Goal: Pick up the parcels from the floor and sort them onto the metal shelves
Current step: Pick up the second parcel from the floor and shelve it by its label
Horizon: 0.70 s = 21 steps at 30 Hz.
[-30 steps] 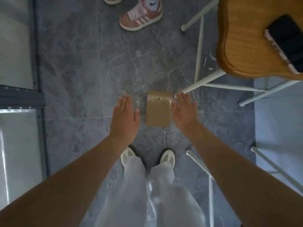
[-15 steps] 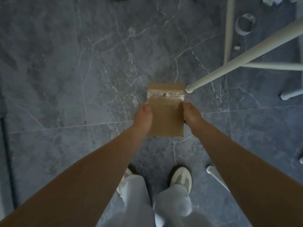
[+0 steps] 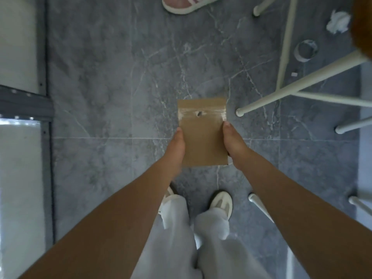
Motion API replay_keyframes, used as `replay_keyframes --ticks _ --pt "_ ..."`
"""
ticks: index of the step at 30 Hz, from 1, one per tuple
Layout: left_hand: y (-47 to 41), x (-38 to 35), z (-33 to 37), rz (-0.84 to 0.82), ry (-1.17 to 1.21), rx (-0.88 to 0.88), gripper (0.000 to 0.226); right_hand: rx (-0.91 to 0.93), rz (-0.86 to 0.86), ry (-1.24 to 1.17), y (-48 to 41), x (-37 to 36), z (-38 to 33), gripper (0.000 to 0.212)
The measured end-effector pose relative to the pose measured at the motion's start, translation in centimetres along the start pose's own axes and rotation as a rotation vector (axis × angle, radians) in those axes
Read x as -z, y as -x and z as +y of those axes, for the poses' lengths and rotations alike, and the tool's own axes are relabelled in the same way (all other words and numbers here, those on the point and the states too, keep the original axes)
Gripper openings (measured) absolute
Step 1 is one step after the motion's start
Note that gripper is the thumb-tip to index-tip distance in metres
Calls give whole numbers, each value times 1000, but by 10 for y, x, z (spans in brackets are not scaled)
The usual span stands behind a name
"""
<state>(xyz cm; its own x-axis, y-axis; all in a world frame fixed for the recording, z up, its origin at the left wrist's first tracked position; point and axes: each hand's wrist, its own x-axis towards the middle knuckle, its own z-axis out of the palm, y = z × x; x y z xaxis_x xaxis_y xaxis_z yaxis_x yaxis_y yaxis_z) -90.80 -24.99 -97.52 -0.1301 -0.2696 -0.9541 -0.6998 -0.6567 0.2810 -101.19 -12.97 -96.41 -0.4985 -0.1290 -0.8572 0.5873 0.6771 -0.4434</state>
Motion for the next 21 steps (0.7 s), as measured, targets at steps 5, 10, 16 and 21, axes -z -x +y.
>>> replay_keyframes --ticks 5,10,16,21 --pt "105 40 51 82 2 -171 61 73 -28 -13 89 -1 -77 49" --pt "228 88 106 212 -15 -318 60 187 -94 32 196 -6 -162 47" --pt "357 131 166 391 -140 -488 66 281 -162 -98 321 17 -241 45" --pt "467 148 179 392 -67 -606 59 459 -180 -91 412 41 -288 44"
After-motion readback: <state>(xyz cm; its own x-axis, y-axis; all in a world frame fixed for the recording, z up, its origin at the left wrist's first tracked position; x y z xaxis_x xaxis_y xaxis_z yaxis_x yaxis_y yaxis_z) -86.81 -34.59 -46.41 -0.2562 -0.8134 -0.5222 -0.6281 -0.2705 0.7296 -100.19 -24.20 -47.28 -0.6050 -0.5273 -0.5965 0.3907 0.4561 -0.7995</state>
